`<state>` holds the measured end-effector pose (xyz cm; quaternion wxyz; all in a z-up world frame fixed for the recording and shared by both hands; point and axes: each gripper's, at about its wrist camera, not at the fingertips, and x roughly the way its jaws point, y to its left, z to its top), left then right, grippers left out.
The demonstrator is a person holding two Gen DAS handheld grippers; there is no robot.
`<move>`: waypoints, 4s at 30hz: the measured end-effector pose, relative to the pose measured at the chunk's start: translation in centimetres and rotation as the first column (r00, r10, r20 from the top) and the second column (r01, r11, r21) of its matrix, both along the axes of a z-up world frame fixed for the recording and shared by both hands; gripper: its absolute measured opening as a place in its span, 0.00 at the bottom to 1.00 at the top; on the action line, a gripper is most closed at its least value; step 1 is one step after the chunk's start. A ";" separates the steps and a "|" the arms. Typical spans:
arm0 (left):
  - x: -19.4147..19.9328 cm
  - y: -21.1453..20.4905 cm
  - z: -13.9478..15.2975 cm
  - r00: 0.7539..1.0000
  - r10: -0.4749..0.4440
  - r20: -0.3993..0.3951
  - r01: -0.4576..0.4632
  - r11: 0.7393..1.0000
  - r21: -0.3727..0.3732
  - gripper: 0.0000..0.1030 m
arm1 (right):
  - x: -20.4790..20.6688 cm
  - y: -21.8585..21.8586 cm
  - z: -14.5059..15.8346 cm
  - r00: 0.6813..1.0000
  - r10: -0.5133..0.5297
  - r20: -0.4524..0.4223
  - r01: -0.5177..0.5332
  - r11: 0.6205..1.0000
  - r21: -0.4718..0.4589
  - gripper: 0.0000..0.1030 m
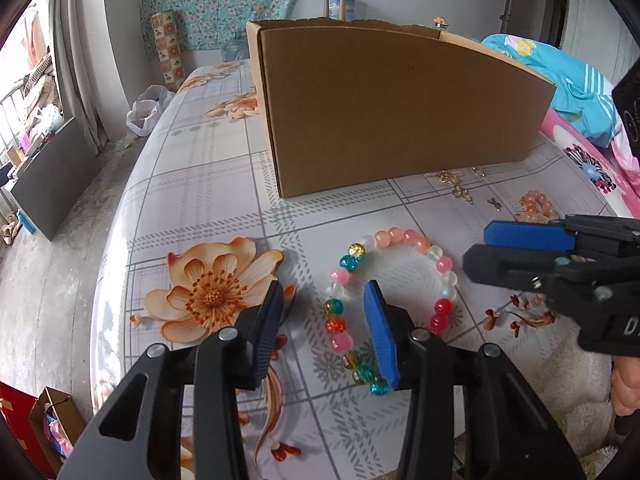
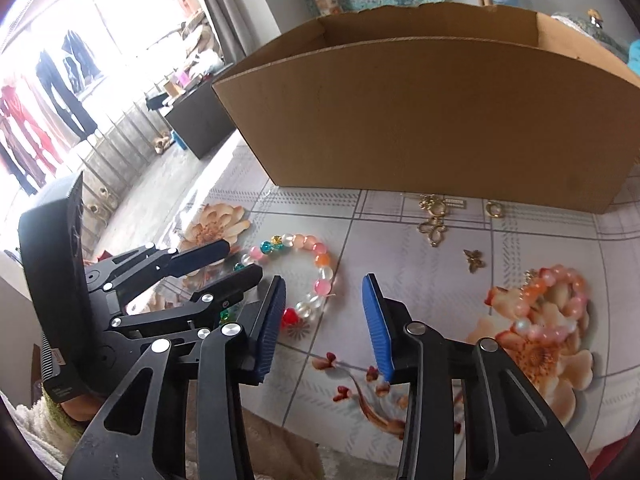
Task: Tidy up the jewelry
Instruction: 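Grasp the multicolour bead bracelet with the left gripper, then carry the bead bracelet with the left gripper into the box and release, then withdraw the left gripper from the box toward the gold charms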
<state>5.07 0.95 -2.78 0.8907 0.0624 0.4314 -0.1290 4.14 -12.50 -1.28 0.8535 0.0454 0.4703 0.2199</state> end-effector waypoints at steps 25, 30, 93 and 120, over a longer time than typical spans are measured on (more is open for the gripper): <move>0.3 -0.2 0.4 0.999 -0.040 0.021 0.041 0.999 -0.020 0.09 | 1.7 1.0 -0.2 1.000 -0.001 -0.013 0.001 1.000 -0.019 0.08; -0.5 -0.2 1.5 0.999 -0.036 0.041 0.038 0.999 -0.036 0.09 | 1.1 0.2 0.5 1.000 -0.011 0.009 0.011 1.000 0.008 0.08; 12.8 2.4 12.2 0.978 0.136 0.158 -0.121 0.987 -0.103 0.77 | 14.6 -13.9 12.1 0.931 -0.192 0.311 0.220 0.974 -0.054 0.56; 2.3 2.2 7.4 0.994 0.094 -0.058 -0.109 0.925 -0.364 0.77 | 5.2 -18.1 6.8 0.960 -0.279 0.038 0.275 0.958 0.086 0.54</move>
